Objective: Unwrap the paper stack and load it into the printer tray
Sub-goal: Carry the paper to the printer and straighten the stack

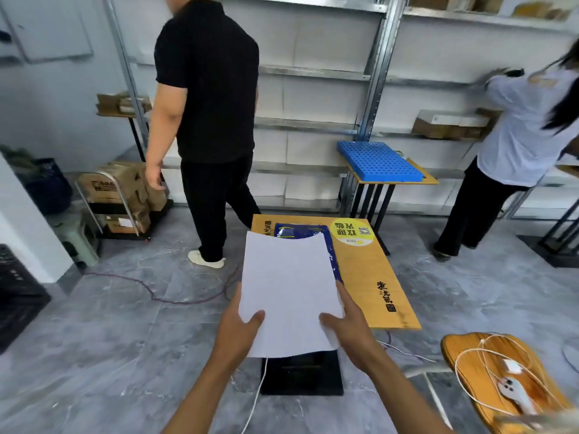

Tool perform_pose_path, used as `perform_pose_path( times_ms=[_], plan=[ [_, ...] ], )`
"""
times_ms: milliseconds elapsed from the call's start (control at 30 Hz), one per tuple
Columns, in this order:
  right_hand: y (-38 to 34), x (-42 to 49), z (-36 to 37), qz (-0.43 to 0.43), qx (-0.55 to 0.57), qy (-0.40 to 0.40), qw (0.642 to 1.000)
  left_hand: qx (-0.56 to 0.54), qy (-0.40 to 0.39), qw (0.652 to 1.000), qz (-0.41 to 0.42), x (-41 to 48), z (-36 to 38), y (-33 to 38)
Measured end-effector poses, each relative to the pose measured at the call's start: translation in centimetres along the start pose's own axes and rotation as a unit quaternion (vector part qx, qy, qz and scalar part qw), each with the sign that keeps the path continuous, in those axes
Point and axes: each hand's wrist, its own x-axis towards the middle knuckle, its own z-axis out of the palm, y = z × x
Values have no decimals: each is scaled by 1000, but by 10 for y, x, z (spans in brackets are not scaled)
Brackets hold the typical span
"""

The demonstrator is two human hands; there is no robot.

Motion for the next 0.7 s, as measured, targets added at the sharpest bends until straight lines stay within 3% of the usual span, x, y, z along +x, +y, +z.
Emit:
perform_pose_path(
  times_ms=[67, 167, 333, 500, 700],
  plan=[
    [-23, 1, 35, -3, -3, -50, 999, -7, 35, 999, 11, -10, -39, 8],
    [-40, 15, 48, -13, -7, -62, 998, 14, 48, 998, 23, -4, -57, 23],
    [-70, 41, 150, -53, -25, -180, 982, 40, 181, 983, -8, -16, -155, 26],
    [-97, 63, 249, -102, -29, -294, 950, 57, 303, 951, -34, -36, -236, 30],
    [-116, 67, 365, -100, -16, -456, 884, 52, 449, 891, -53, -84, -304, 35]
  ],
)
